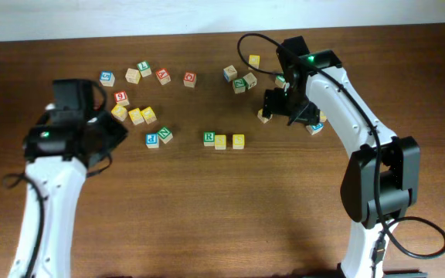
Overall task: Spell out RSS
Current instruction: 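Open the right gripper and raise it off the block, then lower both grippers to opposite ends of the R-S-S row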
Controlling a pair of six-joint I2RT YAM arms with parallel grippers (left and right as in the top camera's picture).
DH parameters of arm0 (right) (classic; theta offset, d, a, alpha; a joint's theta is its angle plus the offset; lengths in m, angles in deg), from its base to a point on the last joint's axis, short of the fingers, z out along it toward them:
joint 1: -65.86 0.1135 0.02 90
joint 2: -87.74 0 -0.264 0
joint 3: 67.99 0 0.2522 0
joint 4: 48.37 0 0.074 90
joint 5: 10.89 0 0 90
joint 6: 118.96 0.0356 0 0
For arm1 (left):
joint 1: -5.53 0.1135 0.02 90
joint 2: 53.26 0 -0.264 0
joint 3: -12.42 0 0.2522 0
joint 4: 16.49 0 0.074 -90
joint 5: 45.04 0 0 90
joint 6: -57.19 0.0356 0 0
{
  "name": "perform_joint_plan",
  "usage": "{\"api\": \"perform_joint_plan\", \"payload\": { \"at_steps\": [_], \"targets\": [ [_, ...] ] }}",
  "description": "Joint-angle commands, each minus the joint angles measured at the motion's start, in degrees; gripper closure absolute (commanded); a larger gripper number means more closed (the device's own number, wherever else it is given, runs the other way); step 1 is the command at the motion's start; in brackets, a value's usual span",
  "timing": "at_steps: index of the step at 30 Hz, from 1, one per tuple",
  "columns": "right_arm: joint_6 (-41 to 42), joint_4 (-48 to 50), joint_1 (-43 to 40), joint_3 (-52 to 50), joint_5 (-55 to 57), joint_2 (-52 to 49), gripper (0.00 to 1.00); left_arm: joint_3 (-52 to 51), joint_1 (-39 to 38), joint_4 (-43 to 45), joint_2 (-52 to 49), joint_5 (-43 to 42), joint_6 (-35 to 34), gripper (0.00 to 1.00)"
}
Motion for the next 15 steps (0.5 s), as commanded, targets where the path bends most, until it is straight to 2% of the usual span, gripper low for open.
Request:
{"api": "perform_joint_plan", "payload": {
  "at_steps": [1,4,5,9,15],
  "targets": [
    [-4.7,0.2,0.0,-0.4,-2.6,-0.3,0.41,0.2,-6.0,3.7,-6.4,-3.2,5.4,0.93],
    [-5.1,0.0,0.0,-1.1,-3.0,-0.3,0.64,0.2,-10.7,7.6,-12.0,-3.0,5.6,1.00],
    [-5.1,0.1,0.0,-1.7,-3.0,-0.3,0.74,0.2,-12.0,9.0,-14.0,-3.0,5.6,1.00],
    [-5.1,3.5,0.0,-5.9,-4.4,-0.3,0.95,0.2,-14.7,12.7,-20.2,-3.0,5.6,1.00],
    [-5.1,12.0,0.0,-12.9,-11.3,-0.3,0.96,0.2,-18.3,18.9,-26.8,-3.0,11.6,1.00]
  ]
}}
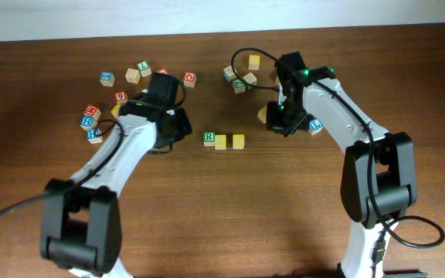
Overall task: Spell out RSS
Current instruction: 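Lower both grippers to opposite ends of the R-S-S row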
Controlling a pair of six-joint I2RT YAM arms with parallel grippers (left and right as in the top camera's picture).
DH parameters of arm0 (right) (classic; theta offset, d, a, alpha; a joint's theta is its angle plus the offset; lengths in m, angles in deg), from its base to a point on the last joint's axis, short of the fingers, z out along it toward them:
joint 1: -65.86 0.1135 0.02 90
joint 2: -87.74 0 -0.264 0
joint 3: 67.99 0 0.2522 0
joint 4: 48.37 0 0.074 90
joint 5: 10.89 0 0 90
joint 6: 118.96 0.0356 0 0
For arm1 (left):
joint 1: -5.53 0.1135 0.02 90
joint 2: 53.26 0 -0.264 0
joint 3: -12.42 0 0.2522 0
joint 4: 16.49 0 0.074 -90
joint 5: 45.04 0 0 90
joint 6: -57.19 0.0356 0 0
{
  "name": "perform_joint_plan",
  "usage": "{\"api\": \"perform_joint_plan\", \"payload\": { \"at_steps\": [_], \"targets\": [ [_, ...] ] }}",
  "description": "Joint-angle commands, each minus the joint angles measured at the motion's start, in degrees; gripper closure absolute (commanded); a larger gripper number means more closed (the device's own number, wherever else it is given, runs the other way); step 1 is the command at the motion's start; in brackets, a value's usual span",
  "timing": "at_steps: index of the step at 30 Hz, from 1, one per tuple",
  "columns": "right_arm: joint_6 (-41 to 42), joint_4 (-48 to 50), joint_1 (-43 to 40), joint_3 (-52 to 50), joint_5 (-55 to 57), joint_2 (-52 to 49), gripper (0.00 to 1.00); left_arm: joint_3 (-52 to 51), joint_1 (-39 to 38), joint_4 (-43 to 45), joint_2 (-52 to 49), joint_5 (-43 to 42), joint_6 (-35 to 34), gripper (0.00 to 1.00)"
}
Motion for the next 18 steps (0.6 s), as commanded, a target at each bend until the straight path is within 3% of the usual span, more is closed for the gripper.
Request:
{"api": "perform_joint_plan", "payload": {
  "at_steps": [1,18],
  "targets": [
    [-0.4,3.8,0.0,-3.7,-4.7,-0.3,0.96,0.2,-2.4,3.0,-4.0,-0.2,5.1,1.00],
    [1.7,14.8,1.2,-10.8,-12.2,-0.3,0.96,0.2,-2.9,8.7,-11.6,-1.7,5.1,1.00]
  ]
}}
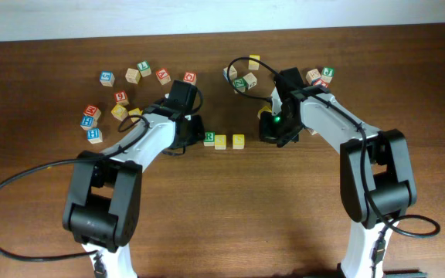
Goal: Spell out RSS
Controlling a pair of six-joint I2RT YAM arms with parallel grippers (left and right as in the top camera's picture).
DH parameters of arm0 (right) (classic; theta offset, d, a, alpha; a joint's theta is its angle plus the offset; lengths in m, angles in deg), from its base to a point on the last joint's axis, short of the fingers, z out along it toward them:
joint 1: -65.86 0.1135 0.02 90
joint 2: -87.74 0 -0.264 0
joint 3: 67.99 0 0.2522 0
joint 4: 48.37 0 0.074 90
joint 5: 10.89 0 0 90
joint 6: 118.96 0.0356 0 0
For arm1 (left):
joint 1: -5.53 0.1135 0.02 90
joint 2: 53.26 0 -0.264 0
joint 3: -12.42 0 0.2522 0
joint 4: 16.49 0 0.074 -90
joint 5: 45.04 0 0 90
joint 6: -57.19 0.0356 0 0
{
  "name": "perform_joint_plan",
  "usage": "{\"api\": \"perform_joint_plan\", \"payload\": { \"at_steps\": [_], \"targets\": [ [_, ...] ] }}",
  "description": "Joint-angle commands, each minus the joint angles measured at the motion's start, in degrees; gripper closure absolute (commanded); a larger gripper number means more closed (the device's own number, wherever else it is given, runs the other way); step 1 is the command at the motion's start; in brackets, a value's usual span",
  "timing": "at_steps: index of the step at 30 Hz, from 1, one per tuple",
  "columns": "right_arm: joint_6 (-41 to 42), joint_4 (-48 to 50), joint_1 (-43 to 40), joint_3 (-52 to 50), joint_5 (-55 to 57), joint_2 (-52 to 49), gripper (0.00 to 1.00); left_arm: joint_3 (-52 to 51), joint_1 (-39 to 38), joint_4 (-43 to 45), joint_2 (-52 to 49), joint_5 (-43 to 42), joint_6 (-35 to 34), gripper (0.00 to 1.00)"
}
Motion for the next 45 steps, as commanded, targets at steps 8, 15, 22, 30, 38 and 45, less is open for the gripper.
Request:
{"api": "perform_joint_plan", "payload": {
  "at_steps": [8,15,22,30,38,45],
  "targets": [
    [5.2,3.4,5.3,-0.5,0.7,-0.3,0.96,0.2,0.0,1.4,-2.1,-4.1,2.5,1.00],
    [5.2,4.0,6.3,-0.6,2.0,-0.3,0.96,0.2,0.0,1.4,-2.1,-6.8,6.2,1.00],
    [5.2,4.3,6.3,-0.7,2.0,-0.3,0.96,0.2,-0.1,1.0,-2.1,-7.4,6.8,1.00],
    [5.2,5.1,6.4,-0.7,1.2,-0.3,0.96,0.2,-0.1,0.5,-2.1,-8.3,6.8,1.00],
    [5.2,5.9,8.2,-0.7,1.1,-0.3,0.96,0.2,-1.2,-0.2,-2.1,-9.2,7.1,1.00],
    [5.2,6.0,8.2,-0.7,1.1,-0.3,0.96,0.2,-1.4,-0.3,-2.1,-9.9,7.1,1.00]
  ]
}}
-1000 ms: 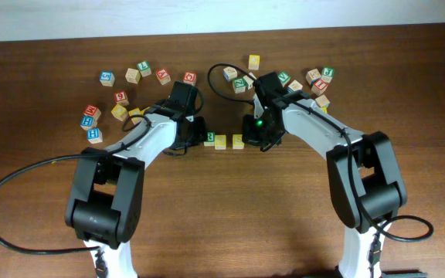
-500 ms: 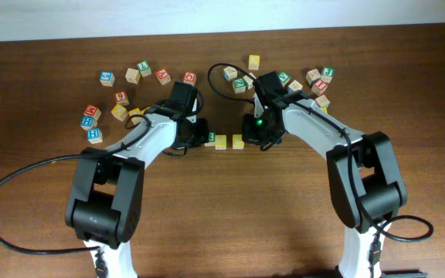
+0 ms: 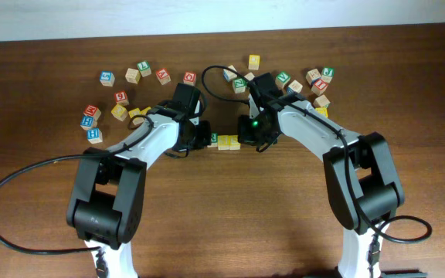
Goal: Spell out RSS
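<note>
The row sits mid-table in the overhead view. Only a green-lettered corner of the R block (image 3: pixel 212 137) and one yellow block (image 3: pixel 226 143) show. My left gripper (image 3: pixel 202 136) is pressed up to the row's left end, partly covering the R block. My right gripper (image 3: pixel 247 140) is at the right end, and the row's rightmost block is hidden beneath it. From above, neither gripper's fingers can be made out, so their state is unclear.
Loose letter blocks lie scattered at the back left (image 3: pixel 133 75), with a blue and red group (image 3: pixel 91 122) further left. Several more blocks lie at the back right (image 3: pixel 321 86). Both arms reach in over the table's middle.
My right gripper has moved left and now covers the right end of the row. My left gripper has edged right onto the R block. Only one yellow block still shows between them.
The row of R and two yellow blocks lay in the centre, with my left arm far to the left and my right gripper among the back right blocks. Both grippers then stood nearer the row at each moment. Now they flank it at either end.
</note>
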Controlling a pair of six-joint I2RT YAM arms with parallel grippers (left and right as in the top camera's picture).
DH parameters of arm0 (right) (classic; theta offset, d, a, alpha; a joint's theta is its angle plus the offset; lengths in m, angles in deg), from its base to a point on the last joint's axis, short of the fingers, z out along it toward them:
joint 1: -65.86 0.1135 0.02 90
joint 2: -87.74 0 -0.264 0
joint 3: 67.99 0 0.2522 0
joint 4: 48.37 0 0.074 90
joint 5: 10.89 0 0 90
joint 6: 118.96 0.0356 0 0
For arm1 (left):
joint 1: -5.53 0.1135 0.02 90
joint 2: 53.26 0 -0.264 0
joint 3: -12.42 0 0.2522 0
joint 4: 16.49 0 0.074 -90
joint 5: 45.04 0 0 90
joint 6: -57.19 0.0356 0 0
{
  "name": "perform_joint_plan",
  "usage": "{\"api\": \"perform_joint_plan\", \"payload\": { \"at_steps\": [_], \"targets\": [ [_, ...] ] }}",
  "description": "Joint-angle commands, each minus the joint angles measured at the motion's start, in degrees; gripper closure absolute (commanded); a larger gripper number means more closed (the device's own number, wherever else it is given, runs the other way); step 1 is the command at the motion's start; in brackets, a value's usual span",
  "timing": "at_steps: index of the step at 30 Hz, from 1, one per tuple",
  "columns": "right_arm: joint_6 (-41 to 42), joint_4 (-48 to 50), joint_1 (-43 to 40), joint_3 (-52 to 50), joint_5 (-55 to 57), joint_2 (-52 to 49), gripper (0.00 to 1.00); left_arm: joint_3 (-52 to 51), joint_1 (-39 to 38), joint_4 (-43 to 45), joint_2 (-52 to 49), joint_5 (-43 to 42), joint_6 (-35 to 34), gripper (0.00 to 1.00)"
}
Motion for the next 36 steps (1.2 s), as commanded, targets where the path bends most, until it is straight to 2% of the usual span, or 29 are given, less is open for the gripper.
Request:
{"api": "perform_joint_plan", "payload": {
  "at_steps": [1,9,13,20,25,36],
  "targets": [
    [0.4,0.3,0.3,-0.5,-0.1,-0.3,0.96,0.2,-0.4,-0.1,-0.8,-1.9,1.1,1.00],
    [0.4,-1.3,-0.4,0.1,1.2,-0.3,0.96,0.2,-0.1,-0.3,-0.8,0.7,1.7,1.00],
    [0.2,-5.8,-2.4,2.1,2.4,-0.3,0.96,0.2,2.2,-1.2,-0.3,1.1,2.4,1.00],
    [0.2,-6.6,-3.0,2.1,3.3,-0.3,0.96,3.8,4.8,-0.1,0.0,1.1,2.4,1.00],
    [0.2,-6.6,-3.0,2.1,5.4,-0.3,0.96,4.4,4.5,5.4,0.0,1.1,0.9,1.00],
    [0.2,-6.4,-3.0,2.1,5.4,-0.3,0.96,4.4,1.1,6.2,-1.2,-0.7,0.0,1.00]
  ]
}}
